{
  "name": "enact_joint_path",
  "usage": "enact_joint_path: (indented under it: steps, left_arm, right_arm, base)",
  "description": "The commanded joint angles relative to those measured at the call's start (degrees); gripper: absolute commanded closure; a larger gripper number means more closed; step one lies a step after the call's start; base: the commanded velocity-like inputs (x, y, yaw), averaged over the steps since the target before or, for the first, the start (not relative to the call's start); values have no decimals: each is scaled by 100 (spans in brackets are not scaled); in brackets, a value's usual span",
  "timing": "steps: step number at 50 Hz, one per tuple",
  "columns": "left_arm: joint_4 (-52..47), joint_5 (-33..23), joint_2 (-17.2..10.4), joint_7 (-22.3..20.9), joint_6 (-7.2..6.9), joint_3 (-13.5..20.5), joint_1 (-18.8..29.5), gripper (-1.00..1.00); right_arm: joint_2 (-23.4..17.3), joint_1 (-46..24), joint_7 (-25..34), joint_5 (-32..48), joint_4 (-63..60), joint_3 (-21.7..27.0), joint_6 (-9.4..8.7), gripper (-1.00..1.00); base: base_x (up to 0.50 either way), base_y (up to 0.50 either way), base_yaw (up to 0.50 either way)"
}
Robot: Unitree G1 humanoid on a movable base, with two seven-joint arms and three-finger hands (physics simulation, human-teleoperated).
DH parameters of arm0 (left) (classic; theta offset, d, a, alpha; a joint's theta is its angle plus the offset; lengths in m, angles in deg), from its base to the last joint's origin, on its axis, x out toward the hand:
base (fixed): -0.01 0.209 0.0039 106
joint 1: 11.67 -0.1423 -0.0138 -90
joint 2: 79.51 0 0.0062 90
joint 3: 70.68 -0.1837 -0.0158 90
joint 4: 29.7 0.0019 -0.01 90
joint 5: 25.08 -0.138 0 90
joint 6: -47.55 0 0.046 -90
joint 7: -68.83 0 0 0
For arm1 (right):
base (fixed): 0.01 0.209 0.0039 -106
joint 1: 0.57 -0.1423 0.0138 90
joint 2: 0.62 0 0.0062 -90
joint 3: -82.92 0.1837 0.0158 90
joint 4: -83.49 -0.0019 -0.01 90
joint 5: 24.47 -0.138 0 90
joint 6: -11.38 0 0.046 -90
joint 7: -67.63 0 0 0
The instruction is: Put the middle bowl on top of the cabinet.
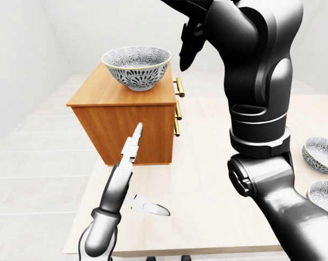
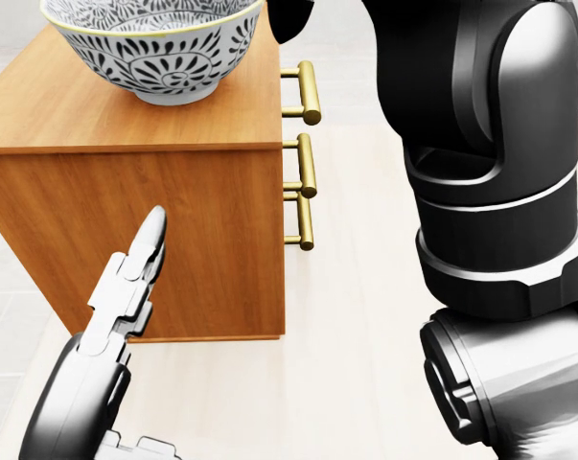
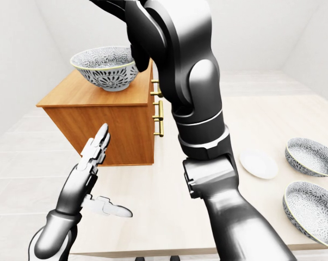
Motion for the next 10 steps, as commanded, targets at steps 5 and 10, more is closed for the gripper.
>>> enact_joint_path:
  steps: [5,10]
  left_arm:
    - [18,56,23,18,30,64,18,-100]
    - [30,15,21,17,41,27,12,-100]
  right_arm:
    - [-202,236,0,-176,-1049,113,0,-100]
    - [-284,265,0,-207,-1232,201,0,-100]
  base:
    - [0,0,0]
    - [0,0,0]
